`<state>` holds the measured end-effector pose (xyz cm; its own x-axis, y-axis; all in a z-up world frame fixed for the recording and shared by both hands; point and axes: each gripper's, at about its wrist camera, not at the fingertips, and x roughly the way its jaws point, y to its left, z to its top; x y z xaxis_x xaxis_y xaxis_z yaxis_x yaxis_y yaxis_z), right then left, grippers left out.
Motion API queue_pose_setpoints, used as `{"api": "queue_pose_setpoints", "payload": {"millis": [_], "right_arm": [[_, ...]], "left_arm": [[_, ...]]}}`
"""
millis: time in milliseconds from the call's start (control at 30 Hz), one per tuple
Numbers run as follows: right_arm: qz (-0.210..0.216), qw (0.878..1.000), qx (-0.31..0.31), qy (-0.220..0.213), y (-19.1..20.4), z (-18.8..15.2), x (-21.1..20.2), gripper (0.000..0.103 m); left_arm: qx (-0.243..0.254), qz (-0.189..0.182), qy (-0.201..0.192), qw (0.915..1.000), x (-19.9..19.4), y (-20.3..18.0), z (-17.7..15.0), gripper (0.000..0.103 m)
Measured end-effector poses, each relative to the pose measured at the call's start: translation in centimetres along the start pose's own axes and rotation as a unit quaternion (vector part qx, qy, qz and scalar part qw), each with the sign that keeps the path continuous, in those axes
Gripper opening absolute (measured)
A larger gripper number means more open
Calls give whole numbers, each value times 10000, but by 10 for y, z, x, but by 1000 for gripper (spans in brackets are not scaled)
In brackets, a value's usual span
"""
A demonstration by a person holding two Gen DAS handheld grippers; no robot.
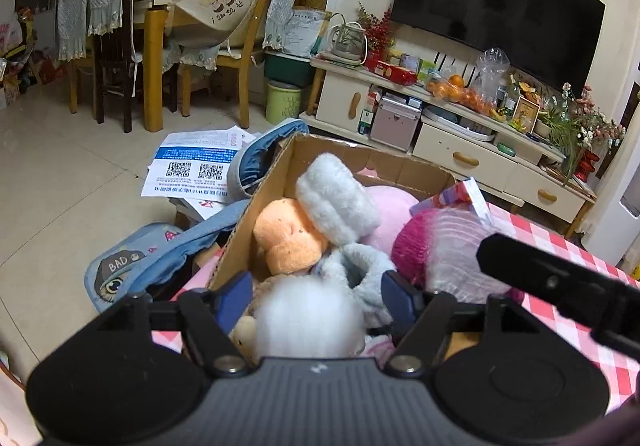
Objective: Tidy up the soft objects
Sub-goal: 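Carry the pompom and shuttlecock over the box and open both tools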
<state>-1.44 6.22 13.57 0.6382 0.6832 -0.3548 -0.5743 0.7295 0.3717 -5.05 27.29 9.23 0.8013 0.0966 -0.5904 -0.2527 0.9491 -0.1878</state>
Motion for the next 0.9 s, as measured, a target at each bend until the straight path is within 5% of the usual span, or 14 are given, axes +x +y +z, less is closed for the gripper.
{"api": "queue_pose_setpoints", "payload": {"millis": [367, 667, 900], "right_arm": [[-288, 9989, 3, -379, -3, -3, -23, 98], [-1424, 9880, -383, -460, -5, -21, -47, 101], [-1926, 9800, -263, -436, -12, -26, -72, 101]], "left_arm": [[-130, 162, -409, 9989, -10, 0, 3, 100], [39, 183, -794, 9967, -26, -20, 2, 102], [381, 221, -782, 9960, -38, -46, -10, 102]]}}
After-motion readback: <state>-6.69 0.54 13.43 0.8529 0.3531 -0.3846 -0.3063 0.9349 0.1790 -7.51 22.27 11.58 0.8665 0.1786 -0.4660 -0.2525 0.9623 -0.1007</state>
